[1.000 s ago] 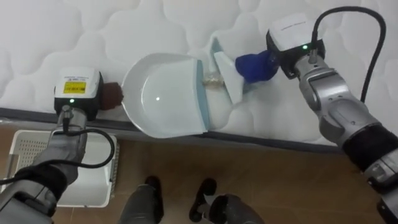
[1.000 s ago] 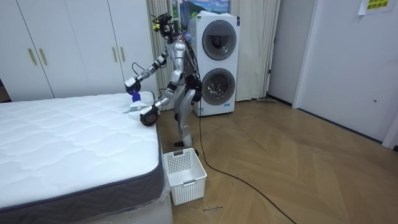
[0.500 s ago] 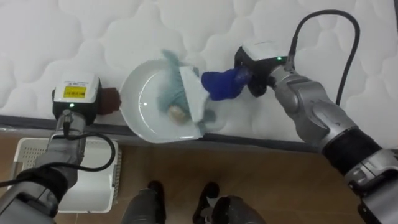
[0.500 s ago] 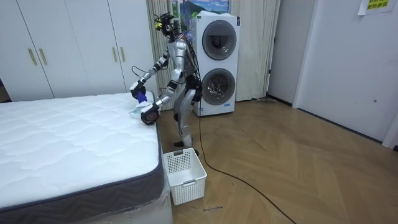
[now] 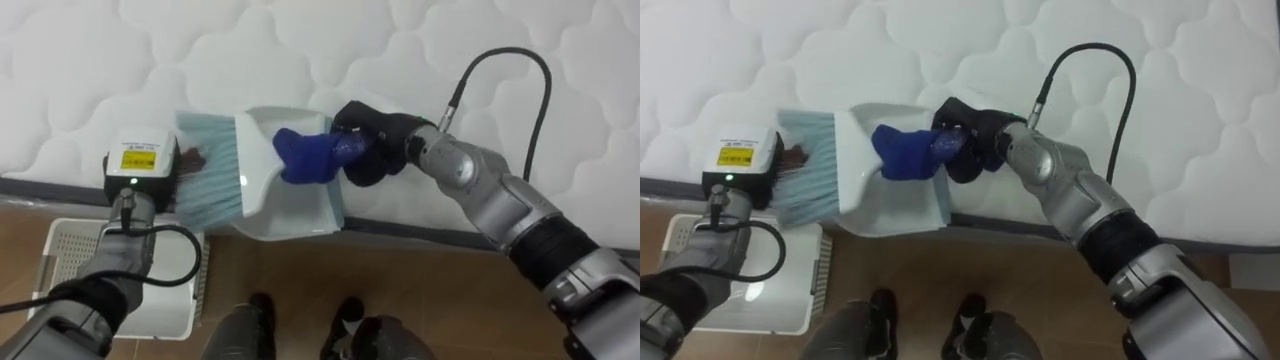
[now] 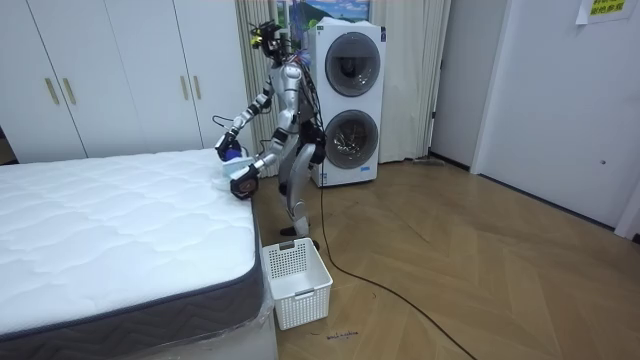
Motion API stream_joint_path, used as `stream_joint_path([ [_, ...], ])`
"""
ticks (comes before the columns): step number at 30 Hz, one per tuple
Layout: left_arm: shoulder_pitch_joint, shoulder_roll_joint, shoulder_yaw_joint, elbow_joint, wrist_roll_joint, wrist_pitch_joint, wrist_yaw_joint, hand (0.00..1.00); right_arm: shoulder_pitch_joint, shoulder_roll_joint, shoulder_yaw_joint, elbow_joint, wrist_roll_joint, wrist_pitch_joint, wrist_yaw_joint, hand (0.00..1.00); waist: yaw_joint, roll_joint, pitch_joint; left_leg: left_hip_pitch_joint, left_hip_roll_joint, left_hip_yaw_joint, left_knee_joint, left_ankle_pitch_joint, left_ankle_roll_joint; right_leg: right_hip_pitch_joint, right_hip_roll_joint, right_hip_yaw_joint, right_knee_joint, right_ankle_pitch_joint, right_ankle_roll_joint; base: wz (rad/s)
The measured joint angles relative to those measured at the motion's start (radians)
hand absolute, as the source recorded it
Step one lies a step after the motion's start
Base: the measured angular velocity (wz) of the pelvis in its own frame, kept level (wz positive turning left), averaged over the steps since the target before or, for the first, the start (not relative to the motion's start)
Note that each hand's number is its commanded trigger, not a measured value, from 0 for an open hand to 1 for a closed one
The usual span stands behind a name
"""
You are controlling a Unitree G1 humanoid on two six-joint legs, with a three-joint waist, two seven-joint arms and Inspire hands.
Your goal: Clean bed
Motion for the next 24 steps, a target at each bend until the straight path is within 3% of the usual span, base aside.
stream_joint_path([
  [13,0.005,0.003,-0.001,0.021,-0.002,-0.025,0.009,1.00,0.041,-0.001,-0.005,0.098,0.049,-0.048,-0.015,1.00,-0.026,-0.001,-0.0010,0.019,0.001,0.000,0.003,0.001,0.001,0.022,0.000,-0.003,-0.010,0.001,-0.001,0.00],
  [20,0.010,0.012,-0.001,0.022,-0.002,-0.078,0.078,1.00,0.048,-0.013,-0.013,0.103,0.082,-0.088,-0.071,1.00,-0.031,0.000,-0.0009,0.016,0.002,0.001,0.002,0.000,0.001,0.016,-0.001,-0.001,-0.006,0.001,-0.001,0.00],
  [24,0.012,0.015,0.002,0.021,-0.002,-0.116,0.128,1.00,0.072,-0.015,-0.073,0.103,0.130,-0.127,-0.100,1.00,-0.024,0.006,-0.0028,0.018,0.003,0.002,0.002,0.000,0.001,0.017,0.000,0.000,-0.005,0.001,-0.001,0.00],
])
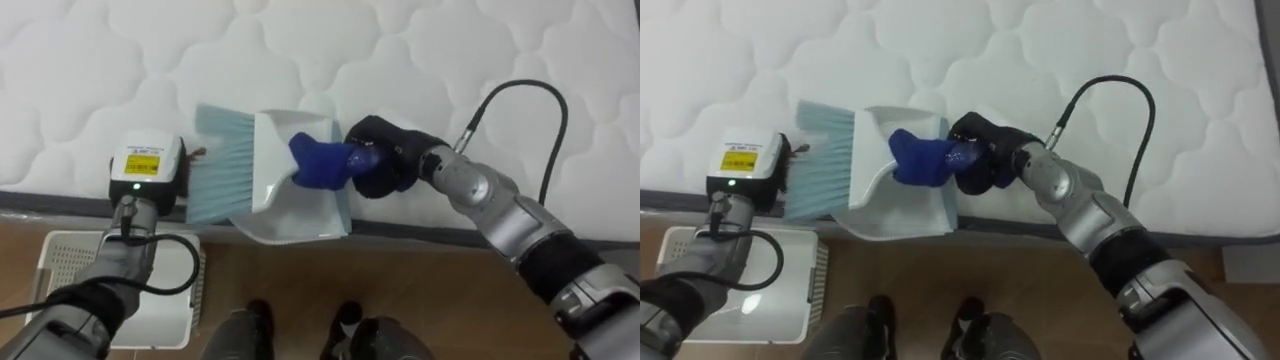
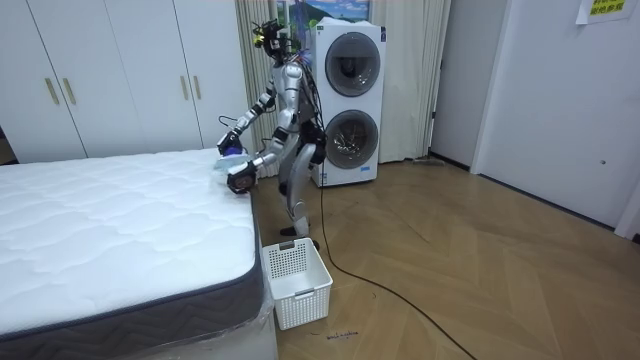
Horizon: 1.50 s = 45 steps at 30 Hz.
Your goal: Clean bed
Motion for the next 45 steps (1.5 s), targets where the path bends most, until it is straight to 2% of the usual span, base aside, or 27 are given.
stream_joint_path([
  [1,0.002,-0.001,0.005,0.000,0.000,-0.007,0.007,1.00,0.010,0.000,-0.015,0.000,0.023,-0.008,-0.006,1.00,0.002,0.001,-0.0001,0.002,0.000,0.000,0.000,0.000,0.000,0.001,0.000,0.000,0.000,0.000,0.000,0.00],
  [3,0.028,-0.001,0.058,-0.002,0.002,-0.041,0.054,1.00,0.048,0.001,-0.074,-0.004,0.103,-0.028,-0.027,1.00,0.001,0.008,-0.0027,0.005,-0.002,0.003,-0.002,0.000,0.000,0.001,-0.004,0.003,0.004,-0.001,0.000,0.00],
  [7,0.082,-0.003,0.123,-0.003,0.001,-0.045,0.100,1.00,0.103,0.000,-0.160,-0.004,0.151,-0.030,-0.074,1.00,-0.003,0.010,-0.0041,0.038,-0.012,0.013,-0.015,0.000,0.000,0.021,-0.016,0.010,0.014,-0.013,0.003,-0.01],
  [8,0.100,-0.006,0.138,-0.007,0.001,-0.045,0.106,1.00,0.122,0.000,-0.183,-0.004,0.179,-0.030,-0.089,0.89,-0.004,0.015,-0.0071,0.052,-0.013,0.014,-0.020,0.000,0.000,0.032,-0.016,0.012,0.012,-0.016,0.005,0.00],
  [9,0.116,-0.011,0.155,-0.013,0.001,-0.046,0.107,1.00,0.134,0.000,-0.205,-0.003,0.202,-0.030,-0.098,0.72,-0.005,0.023,-0.0126,0.061,-0.014,0.014,-0.024,0.000,0.000,0.041,-0.016,0.012,0.007,-0.016,0.006,0.00],
  [11,0.141,-0.011,0.168,-0.033,0.001,-0.051,0.110,1.00,0.150,0.000,-0.229,-0.003,0.246,-0.031,-0.119,0.61,-0.006,0.032,-0.0181,0.078,-0.013,0.015,-0.032,0.000,0.000,0.059,-0.013,0.010,-0.004,-0.015,0.007,-0.02],
  [13,0.158,-0.011,0.182,-0.050,0.001,-0.064,0.111,1.00,0.169,0.001,-0.260,-0.003,0.263,-0.032,-0.140,0.63,-0.009,0.042,-0.0237,0.095,-0.015,0.011,-0.041,0.000,-0.001,0.081,-0.012,0.004,-0.015,-0.013,0.009,0.04],
  [14,0.169,-0.012,0.191,-0.064,0.001,-0.067,0.112,1.00,0.182,0.003,-0.282,-0.003,0.272,-0.032,-0.151,0.60,-0.015,0.047,-0.0271,0.106,-0.018,0.006,-0.050,0.001,-0.001,0.095,-0.012,-0.002,-0.025,-0.012,0.012,0.09],
  [16,0.188,-0.013,0.202,-0.080,0.002,-0.069,0.119,1.00,0.196,0.005,-0.302,-0.003,0.301,-0.032,-0.170,0.46,-0.021,0.052,-0.0302,0.133,-0.022,0.005,-0.062,0.001,-0.001,0.122,-0.013,-0.005,-0.034,-0.013,0.016,0.04],
  [18,0.223,-0.015,0.220,-0.114,0.002,-0.073,0.127,1.00,0.215,0.005,-0.338,-0.008,0.339,-0.032,-0.191,0.41,-0.027,0.052,-0.0334,0.163,-0.031,0.005,-0.081,0.001,-0.001,0.147,-0.017,-0.002,-0.041,-0.017,0.024,0.00],
  [19,0.232,-0.015,0.227,-0.124,0.002,-0.073,0.128,1.00,0.219,0.006,-0.350,-0.013,0.344,-0.032,-0.200,0.19,-0.028,0.052,-0.0334,0.169,-0.032,0.005,-0.085,0.001,-0.001,0.152,-0.017,-0.003,-0.043,-0.017,0.024,0.00],
  [21,0.266,-0.019,0.249,-0.140,0.001,-0.078,0.130,1.00,0.241,0.006,-0.388,-0.016,0.386,-0.033,-0.223,0.19,-0.029,0.060,-0.0391,0.203,-0.031,0.005,-0.104,0.001,-0.001,0.187,-0.008,-0.004,-0.069,-0.014,0.030,0.00],
  [22,0.274,-0.023,0.255,-0.141,0.001,-0.079,0.130,1.00,0.251,0.006,-0.403,-0.018,0.392,-0.035,-0.226,0.04,-0.031,0.064,-0.0432,0.211,-0.029,0.005,-0.109,0.001,-0.001,0.198,-0.003,-0.003,-0.081,-0.012,0.034,0.00],
  [23,0.290,-0.036,0.273,-0.142,0.000,-0.079,0.130,1.00,0.272,0.007,-0.429,-0.027,0.403,-0.036,-0.242,0.00,-0.030,0.075,-0.0517,0.228,-0.028,0.004,-0.125,0.001,-0.001,0.217,0.005,-0.002,-0.103,-0.005,0.039,-0.04],
  [24,0.314,-0.046,0.291,-0.144,-0.002,-0.080,0.130,1.00,0.295,0.007,-0.446,-0.043,0.411,-0.036,-0.252,0.00,-0.028,0.083,-0.0606,0.249,-0.032,0.009,-0.141,0.001,-0.001,0.234,0.005,-0.001,-0.115,-0.003,0.043,-0.07],
  [27,0.378,-0.058,0.337,-0.165,0.001,-0.087,0.130,1.00,0.352,0.012,-0.478,-0.069,0.437,-0.047,-0.265,0.00,-0.029,0.089,-0.0759,0.313,-0.037,0.021,-0.192,0.004,-0.003,0.286,0.016,0.011,-0.155,0.002,0.053,-0.12],
  [29,0.405,-0.059,0.362,-0.198,0.000,-0.087,0.130,1.00,0.375,0.019,-0.488,-0.081,0.475,-0.055,-0.284,0.00,-0.035,0.090,-0.0799,0.336,-0.032,0.019,-0.211,0.007,-0.007,0.314,0.032,0.015,-0.189,0.009,0.059,-0.04],
  [32,0.437,-0.075,0.395,-0.233,0.001,-0.092,0.130,1.00,0.412,0.035,-0.518,-0.124,0.540,-0.068,-0.290,0.00,-0.031,0.097,-0.0857,0.372,-0.026,0.020,-0.238,0.008,-0.010,0.359,0.049,0.010,-0.234,0.020,0.062,-0.02],
  [34,0.454,-0.076,0.402,-0.251,0.001,-0.095,0.130,1.00,0.428,0.038,-0.519,-0.131,0.572,-0.088,-0.298,0.00,-0.030,0.098,-0.0867,0.391,-0.025,0.020,-0.251,0.009,-0.012,0.383,0.057,0.008,-0.254,0.024,0.066,0.00],
  [40,0.468,-0.089,0.420,-0.266,0.000,-0.104,0.117,1.00,0.467,0.038,-0.532,-0.164,0.649,-0.089,-0.333,0.00,-0.018,0.101,-0.0876,0.427,-0.032,0.004,-0.275,0.010,-0.015,0.418,0.059,0.008,-0.266,0.027,0.068,0.08],
  [45,0.478,-0.090,0.429,-0.268,-0.002,-0.108,0.102,1.00,0.492,0.040,-0.530,-0.215,0.676,-0.089,-0.368,0.00,0.010,0.102,-0.0877,0.451,-0.034,0.001,-0.290,0.011,-0.017,0.445,0.063,0.007,-0.285,0.026,0.072,0.02],
])
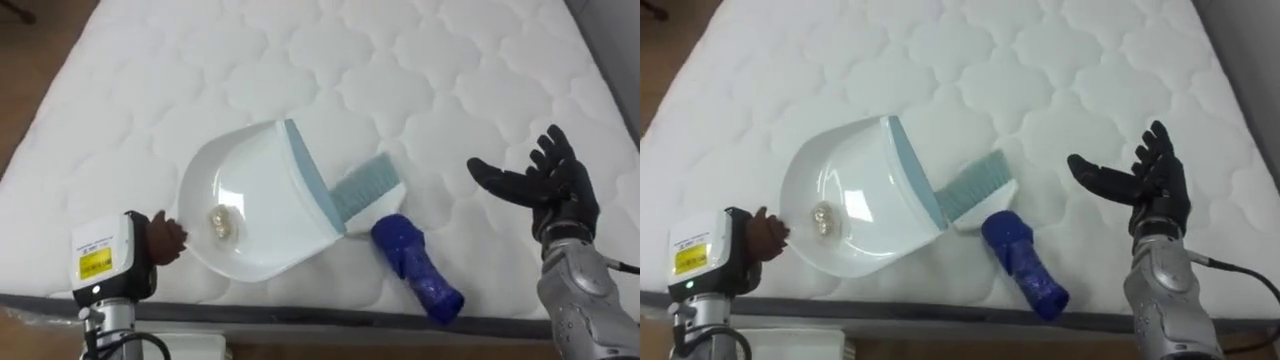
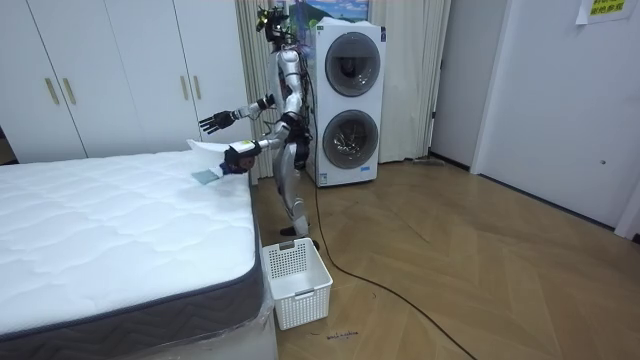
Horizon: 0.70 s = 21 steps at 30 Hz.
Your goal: Clean bed
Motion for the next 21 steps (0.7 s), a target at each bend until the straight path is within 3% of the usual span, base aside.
stream_joint_path([
  [4,0.056,-0.005,0.003,-0.032,-0.028,0.001,0.000,1.00,0.006,0.009,0.016,-0.063,0.006,0.000,-0.027,0.00,0.014,0.003,-0.0007,0.021,0.001,0.000,-0.024,0.001,-0.004,0.020,0.013,0.003,-0.017,0.001,0.001,-0.02],
  [6,0.081,-0.018,0.013,-0.058,-0.034,0.001,0.000,1.00,0.006,0.009,0.018,-0.066,0.005,-0.001,-0.030,0.00,0.052,0.007,-0.0016,0.021,0.008,0.000,-0.016,0.000,-0.007,0.028,0.020,0.001,-0.036,0.007,-0.001,-0.02],
  [10,0.114,-0.040,0.040,-0.071,-0.066,0.002,-0.002,1.00,0.005,0.027,0.046,-0.070,-0.007,-0.001,-0.038,0.00,0.089,0.017,-0.0036,0.016,0.013,-0.005,-0.019,0.002,-0.012,0.035,0.026,-0.020,-0.038,0.009,-0.002,0.15],
  [11,0.130,-0.048,0.047,-0.082,-0.077,0.003,-0.008,1.00,0.004,0.038,0.051,-0.074,-0.040,-0.001,-0.039,0.00,0.089,0.024,-0.0072,-0.003,0.012,-0.020,-0.014,0.002,-0.013,0.036,0.025,-0.044,-0.037,0.008,-0.003,0.53],
  [13,0.129,-0.050,0.045,-0.100,-0.078,0.001,-0.023,1.00,0.000,0.038,0.054,-0.078,-0.069,-0.001,-0.061,0.00,0.084,0.026,-0.0070,-0.034,0.009,-0.030,-0.003,0.008,-0.016,0.036,0.012,-0.095,-0.029,-0.005,-0.007,0.85],
  [14,0.120,-0.051,0.038,-0.102,-0.085,0.000,-0.030,1.00,-0.007,0.038,0.056,-0.078,-0.074,-0.002,-0.081,0.00,0.077,0.025,-0.0066,-0.045,0.010,0.004,-0.004,0.028,-0.009,0.037,-0.002,-0.125,-0.018,-0.014,-0.004,1.16],
  [15,0.115,-0.057,0.037,-0.106,-0.088,-0.001,-0.040,1.00,-0.010,0.038,0.056,-0.078,-0.076,-0.013,-0.098,0.00,0.069,0.024,-0.0059,-0.053,0.020,0.094,-0.008,0.048,0.007,0.049,-0.021,-0.165,-0.015,-0.026,-0.001,1.23],
  [16,0.114,-0.060,0.037,-0.110,-0.088,-0.003,-0.041,1.00,-0.010,0.038,0.055,-0.078,-0.078,-0.024,-0.107,0.00,0.063,0.024,-0.0059,-0.053,0.025,0.143,-0.014,0.056,0.019,0.057,-0.032,-0.193,-0.014,-0.032,0.001,1.37],
  [17,0.113,-0.064,0.038,-0.121,-0.088,-0.005,-0.041,1.00,-0.010,0.038,0.054,-0.078,-0.080,-0.038,-0.122,0.00,0.049,0.024,-0.0055,-0.054,0.036,0.237,-0.025,0.070,0.040,0.075,-0.047,-0.252,-0.012,-0.047,0.004,1.46],
  [18,0.110,-0.067,0.038,-0.127,-0.087,-0.010,-0.042,1.00,-0.010,0.035,0.050,-0.079,-0.080,-0.049,-0.135,0.00,0.038,0.020,-0.0045,-0.054,0.035,0.301,-0.041,0.083,0.054,0.090,-0.064,-0.317,-0.011,-0.067,0.008,1.47],
  [19,0.109,-0.069,0.038,-0.127,-0.087,-0.013,-0.044,1.00,-0.010,0.035,0.048,-0.079,-0.080,-0.054,-0.143,0.00,0.031,0.019,-0.0044,-0.054,0.036,0.324,-0.048,0.088,0.058,0.101,-0.070,-0.350,-0.010,-0.072,0.008,1.48],
  [20,0.109,-0.072,0.037,-0.128,-0.087,-0.016,-0.048,1.00,-0.010,0.034,0.043,-0.079,-0.080,-0.063,-0.151,0.00,0.014,0.017,-0.0028,-0.057,0.040,0.365,-0.047,0.094,0.059,0.119,-0.084,-0.425,-0.010,-0.081,0.012,1.30],
  [21,0.110,-0.071,0.039,-0.131,-0.090,-0.017,-0.059,1.00,-0.009,0.035,0.043,-0.087,-0.078,-0.065,-0.153,0.00,0.004,0.011,0.0003,-0.068,0.093,0.430,0.068,0.049,0.055,0.148,-0.096,-0.516,-0.006,-0.093,0.010,1.16],
])
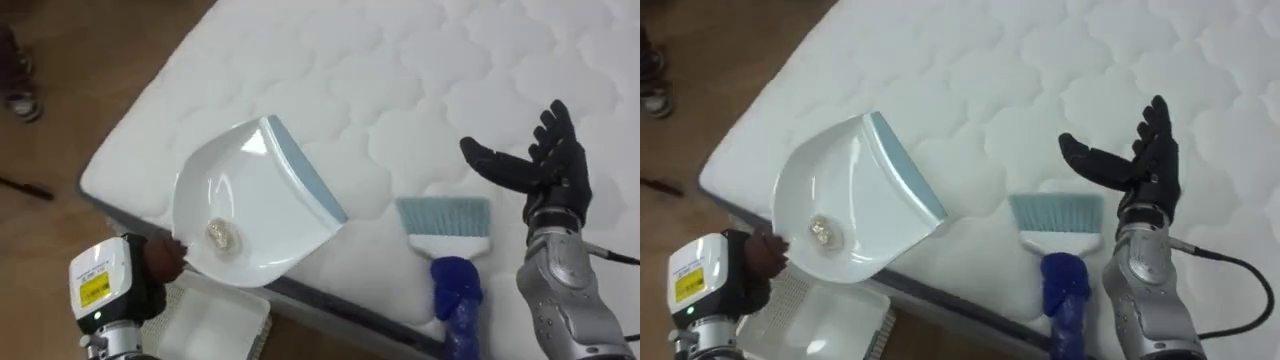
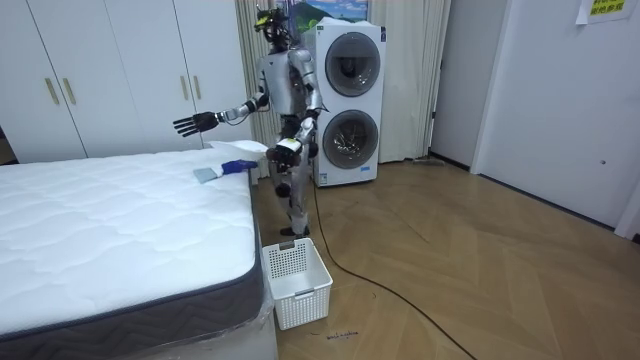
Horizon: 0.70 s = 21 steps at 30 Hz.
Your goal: Clean bed
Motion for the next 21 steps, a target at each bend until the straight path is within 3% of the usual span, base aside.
stream_joint_path([
  [1,0.001,0.002,0.002,0.000,-0.001,0.000,-0.007,1.00,0.002,0.001,0.003,-0.011,0.000,0.000,0.003,0.00,-0.002,-0.001,0.0004,0.005,0.042,0.027,0.066,-0.030,-0.008,0.016,-0.001,-0.036,-0.001,-0.003,0.002,0.91],
  [2,-0.002,0.005,0.009,-0.001,-0.002,0.000,-0.026,1.00,0.003,0.002,0.006,-0.038,-0.001,0.000,0.008,0.00,-0.014,-0.002,0.0008,0.035,0.124,0.056,0.140,-0.071,-0.045,0.043,0.000,-0.092,0.005,-0.012,0.014,0.94],
  [3,-0.018,0.005,0.009,-0.003,-0.002,0.001,-0.043,1.00,-0.002,-0.001,0.002,-0.060,-0.006,-0.002,0.008,0.00,-0.020,-0.003,0.0031,0.050,0.167,0.066,0.141,-0.088,-0.087,0.057,-0.019,-0.122,0.048,-0.024,0.032,0.99],
  [4,-0.032,0.001,0.005,-0.001,-0.002,0.002,-0.054,1.00,-0.010,-0.003,-0.003,-0.060,-0.016,-0.002,0.007,0.00,-0.025,-0.005,0.0080,0.050,0.153,0.062,0.126,-0.088,-0.090,0.054,-0.038,-0.122,0.089,-0.025,0.035,1.14],
  [5,-0.047,-0.003,-0.009,0.001,0.002,0.006,-0.072,1.00,-0.010,-0.001,-0.008,-0.059,-0.032,-0.001,0.006,0.00,-0.041,-0.013,0.0071,0.056,0.107,0.013,0.074,-0.081,-0.079,0.032,-0.073,-0.088,0.167,-0.024,0.023,0.91],
  [6,-0.060,-0.007,-0.019,0.000,0.014,0.006,-0.075,1.00,-0.013,0.002,-0.015,-0.057,-0.036,-0.001,0.008,0.00,-0.040,-0.002,0.0146,0.057,0.063,-0.108,0.018,-0.070,-0.099,-0.053,-0.092,0.008,0.241,-0.043,-0.022,0.62],
  [7,-0.062,-0.006,-0.015,-0.004,0.015,0.006,-0.073,1.00,-0.020,0.007,-0.010,-0.057,-0.036,0.000,0.010,0.00,-0.023,-0.001,0.0137,0.047,0.063,-0.159,0.006,-0.063,-0.111,-0.110,-0.071,0.058,0.240,-0.045,-0.031,0.00],
  [8,-0.063,0.001,0.002,-0.004,0.015,0.006,-0.071,1.00,-0.038,0.020,0.003,-0.060,-0.047,0.001,0.011,0.00,-0.013,0.017,0.0246,0.028,0.069,-0.250,-0.014,-0.049,-0.133,-0.218,-0.014,0.118,0.190,-0.020,-0.062,0.00],
  [9,-0.061,0.006,0.022,-0.001,0.014,0.005,-0.073,1.00,-0.027,0.031,0.004,-0.074,-0.073,0.001,0.001,0.00,-0.012,0.016,0.0250,0.016,0.057,-0.298,-0.023,-0.043,-0.144,-0.287,0.017,0.151,0.087,0.056,-0.081,0.30],
  [10,-0.060,0.007,0.025,0.003,0.013,0.005,-0.073,1.00,-0.015,0.031,0.004,-0.079,-0.076,0.000,-0.010,0.00,-0.018,0.004,0.0243,0.017,0.043,-0.300,-0.016,-0.048,-0.151,-0.301,-0.001,0.146,0.064,0.133,-0.086,0.60],
  [11,-0.047,-0.008,0.025,0.007,-0.006,0.003,-0.073,1.00,-0.002,0.023,0.000,-0.073,-0.071,0.002,-0.032,0.00,-0.010,0.003,0.0161,0.027,0.047,-0.268,0.016,-0.074,-0.163,-0.285,-0.039,0.096,0.118,0.126,-0.147,0.34],
  [12,-0.026,-0.014,0.022,0.002,-0.026,0.003,-0.073,1.00,-0.002,0.022,0.004,-0.068,-0.065,0.002,-0.042,0.00,-0.005,0.008,0.0143,0.035,0.064,-0.213,0.038,-0.071,-0.158,-0.268,-0.057,0.021,0.142,0.121,-0.154,0.23],
  [13,-0.021,-0.013,0.023,0.002,-0.028,0.004,-0.073,1.00,-0.001,0.020,0.009,-0.069,-0.065,0.000,-0.040,0.00,-0.010,0.008,0.0141,0.039,0.064,-0.196,0.036,-0.062,-0.151,-0.255,-0.066,-0.008,0.143,0.118,-0.156,0.37],
  [14,-0.024,-0.011,0.021,0.000,-0.027,0.004,-0.075,1.00,0.001,0.014,0.012,-0.070,-0.065,-0.002,-0.031,0.00,-0.021,0.008,0.0139,0.048,0.065,-0.157,0.023,-0.056,-0.146,-0.231,-0.080,-0.052,0.142,0.108,-0.150,0.75],
  [15,-0.028,-0.011,0.020,-0.016,-0.024,0.002,-0.079,1.00,0.001,0.009,0.008,-0.074,-0.064,-0.002,-0.025,0.00,-0.031,0.000,0.0151,0.051,0.058,-0.129,0.011,-0.065,-0.138,-0.213,-0.100,-0.067,0.146,0.082,-0.145,0.79],
  [16,-0.028,-0.015,0.020,-0.023,-0.023,-0.001,-0.079,1.00,0.001,0.006,0.005,-0.078,-0.061,-0.002,-0.024,0.00,-0.030,-0.003,0.0160,0.048,0.052,-0.129,0.013,-0.070,-0.129,-0.208,-0.110,-0.068,0.154,0.074,-0.144,0.65],
  [17,-0.016,-0.019,0.019,-0.034,-0.020,-0.009,-0.080,1.00,0.001,0.007,0.003,-0.084,-0.062,-0.002,-0.016,0.00,-0.031,-0.002,0.0125,0.051,0.037,-0.153,0.010,-0.082,-0.118,-0.193,-0.124,-0.058,0.172,0.073,-0.127,0.72],
  [19,-0.017,-0.017,0.019,-0.036,-0.019,-0.024,-0.080,1.00,0.014,0.006,-0.005,-0.087,-0.067,-0.004,-0.014,0.00,-0.047,-0.002,0.0108,0.051,0.007,-0.215,0.010,-0.078,-0.103,-0.186,-0.110,0.104,0.186,0.075,-0.082,1.08],
  [21,-0.020,-0.016,0.017,-0.036,-0.014,-0.035,-0.081,1.00,0.020,0.006,-0.020,-0.088,-0.072,-0.005,-0.017,0.00,-0.054,-0.007,0.0061,0.057,-0.044,-0.295,-0.011,-0.050,-0.081,-0.174,-0.097,0.264,0.184,0.085,-0.019,1.22],
])
